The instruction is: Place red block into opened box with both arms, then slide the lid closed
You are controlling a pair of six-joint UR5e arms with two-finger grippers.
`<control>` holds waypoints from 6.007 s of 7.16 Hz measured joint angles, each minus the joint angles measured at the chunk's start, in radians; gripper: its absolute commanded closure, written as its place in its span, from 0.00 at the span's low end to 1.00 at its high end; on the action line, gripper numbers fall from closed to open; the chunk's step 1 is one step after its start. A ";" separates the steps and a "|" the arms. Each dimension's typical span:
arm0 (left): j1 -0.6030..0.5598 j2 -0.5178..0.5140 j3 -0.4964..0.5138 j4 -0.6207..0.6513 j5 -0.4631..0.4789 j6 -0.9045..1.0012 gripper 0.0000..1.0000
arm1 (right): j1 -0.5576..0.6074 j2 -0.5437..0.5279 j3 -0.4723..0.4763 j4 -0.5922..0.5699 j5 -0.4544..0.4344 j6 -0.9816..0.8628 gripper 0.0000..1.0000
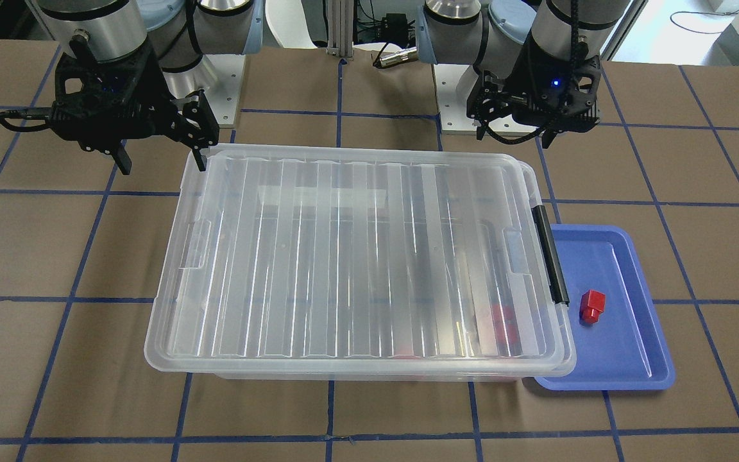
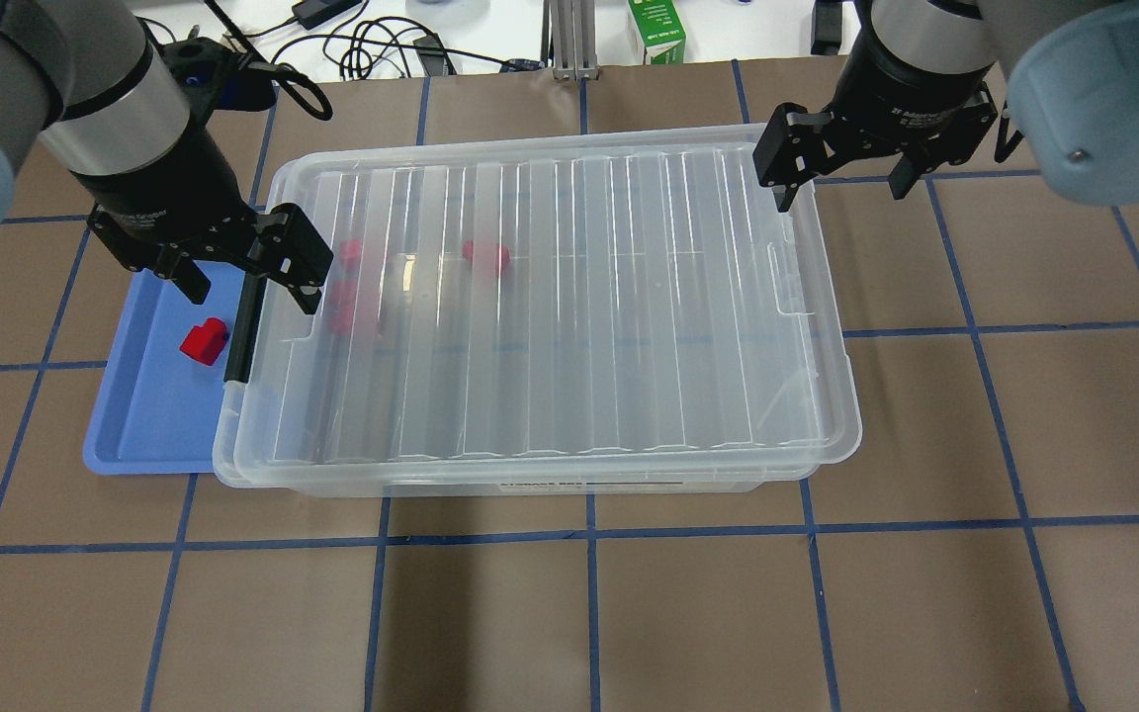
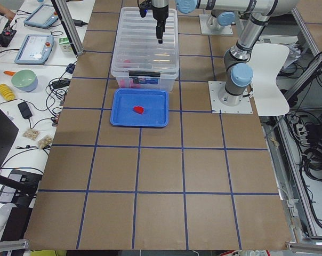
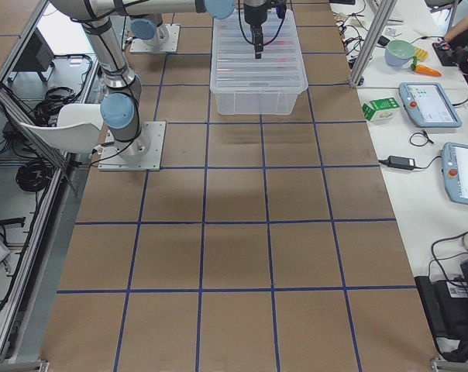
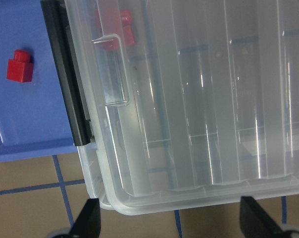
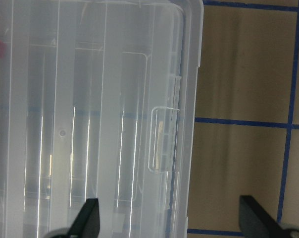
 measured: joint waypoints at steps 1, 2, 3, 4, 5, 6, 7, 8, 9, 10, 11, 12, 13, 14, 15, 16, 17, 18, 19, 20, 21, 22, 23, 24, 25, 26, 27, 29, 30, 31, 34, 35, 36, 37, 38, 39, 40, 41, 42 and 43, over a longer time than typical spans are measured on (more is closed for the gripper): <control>0.001 0.000 0.000 0.000 0.000 0.000 0.00 | 0.000 0.000 0.000 0.000 0.000 0.000 0.00; 0.004 0.000 0.000 0.000 -0.001 0.001 0.00 | 0.000 0.000 0.001 0.000 0.001 0.000 0.00; 0.006 0.000 0.000 0.000 -0.001 0.001 0.00 | 0.000 0.000 0.001 0.000 0.002 0.000 0.00; 0.007 0.000 0.000 0.000 -0.001 0.002 0.00 | -0.001 0.000 0.000 -0.003 0.001 -0.001 0.00; 0.008 0.000 0.000 0.000 0.000 0.003 0.00 | -0.005 0.000 -0.002 -0.006 -0.003 -0.003 0.00; 0.009 0.000 0.000 0.000 0.000 0.003 0.00 | -0.017 0.000 -0.002 -0.007 -0.004 -0.005 0.00; 0.010 0.000 0.000 0.000 0.000 0.004 0.00 | -0.039 0.001 0.002 -0.006 -0.002 -0.007 0.00; 0.010 0.000 0.000 0.000 0.000 0.005 0.00 | -0.064 0.010 0.017 -0.007 0.003 -0.009 0.00; 0.011 0.000 0.000 0.001 0.000 0.006 0.00 | -0.079 0.038 0.047 -0.026 0.007 -0.009 0.00; 0.011 0.000 0.000 0.001 0.000 0.006 0.00 | -0.086 0.081 0.078 -0.075 0.008 -0.008 0.00; 0.011 0.000 0.000 0.002 0.000 0.007 0.00 | -0.088 0.129 0.105 -0.142 0.004 -0.008 0.00; 0.012 0.000 0.000 0.003 0.000 0.008 0.00 | -0.088 0.162 0.124 -0.193 0.001 -0.011 0.00; 0.012 0.000 0.000 0.004 0.000 0.010 0.00 | -0.089 0.179 0.137 -0.217 -0.001 -0.025 0.00; 0.013 0.000 0.000 0.004 0.000 0.011 0.00 | -0.090 0.189 0.149 -0.229 -0.002 -0.045 0.00; 0.019 0.000 0.000 0.004 -0.001 0.012 0.00 | -0.091 0.194 0.155 -0.237 -0.002 -0.057 0.00; 0.034 0.000 0.000 0.003 -0.001 0.012 0.00 | -0.093 0.199 0.157 -0.248 -0.003 -0.068 0.00; 0.053 -0.004 0.001 0.005 -0.003 0.014 0.00 | -0.101 0.204 0.158 -0.255 -0.003 -0.086 0.00; 0.077 -0.015 0.001 0.012 -0.005 0.018 0.00 | -0.124 0.207 0.158 -0.260 -0.004 -0.106 0.00; 0.112 -0.025 0.001 0.020 -0.004 0.027 0.00 | -0.154 0.208 0.157 -0.260 -0.005 -0.125 0.00; 0.170 -0.033 0.000 0.024 -0.002 0.059 0.00 | -0.184 0.207 0.155 -0.260 -0.006 -0.154 0.00; 0.242 -0.043 -0.002 0.026 -0.003 0.125 0.00 | -0.214 0.206 0.153 -0.259 -0.006 -0.190 0.00; 0.304 -0.057 -0.004 0.035 -0.004 0.199 0.00 | -0.244 0.204 0.153 -0.257 -0.007 -0.224 0.00; 0.343 -0.077 -0.009 0.060 -0.003 0.264 0.00 | -0.272 0.202 0.152 -0.254 -0.008 -0.262 0.00; 0.371 -0.105 -0.020 0.106 0.012 0.321 0.00 | -0.300 0.200 0.150 -0.250 -0.008 -0.300 0.00; 0.395 -0.137 -0.037 0.175 0.037 0.387 0.00 | -0.329 0.198 0.149 -0.246 -0.018 -0.338 0.00; 0.413 -0.170 -0.057 0.254 0.051 0.465 0.00 | -0.355 0.197 0.148 -0.243 -0.036 -0.375 0.00; 0.426 -0.205 -0.079 0.326 0.057 0.532 0.00 | -0.376 0.197 0.148 -0.242 -0.049 -0.405 0.00; 0.438 -0.283 -0.117 0.432 0.053 0.588 0.00 | -0.401 0.196 0.146 -0.243 -0.081 -0.454 0.00; 0.439 -0.324 -0.132 0.480 0.051 0.594 0.00 | -0.408 0.196 0.146 -0.245 -0.095 -0.487 0.00; 0.440 -0.360 -0.140 0.518 0.049 0.596 0.00 | -0.411 0.196 0.146 -0.247 -0.105 -0.510 0.00; 0.440 -0.460 -0.146 0.595 0.021 0.609 0.00 | -0.449 0.193 0.146 -0.248 -0.110 -0.567 0.00; 0.440 -0.488 -0.146 0.612 0.015 0.611 0.00 | -0.460 0.190 0.146 -0.247 -0.109 -0.576 0.00; 0.440 -0.511 -0.146 0.625 0.012 0.612 0.00 | -0.465 0.188 0.146 -0.246 -0.107 -0.582 0.00; 0.440 -0.529 -0.146 0.634 0.010 0.613 0.00 | -0.467 0.188 0.147 -0.245 -0.106 -0.583 0.00; 0.440 -0.541 -0.146 0.640 0.009 0.614 0.00 | -0.467 0.187 0.147 -0.245 -0.106 -0.584 0.00; 0.440 -0.550 -0.146 0.643 0.007 0.615 0.00 | -0.467 0.187 0.145 -0.245 -0.103 -0.583 0.00; 0.440 -0.556 -0.146 0.644 0.006 0.615 0.07 | -0.465 0.184 0.138 -0.245 -0.101 -0.579 0.00; 0.440 -0.559 -0.146 0.644 0.006 0.616 0.34 | -0.461 0.179 0.121 -0.232 -0.098 -0.576 0.00; 0.440 -0.561 -0.146 0.644 0.006 0.618 0.73 | -0.458 0.168 0.088 -0.187 -0.089 -0.574 0.00; 0.440 -0.564 -0.146 0.643 0.006 0.620 1.00 | -0.456 0.146 0.045 -0.117 -0.075 -0.573 0.00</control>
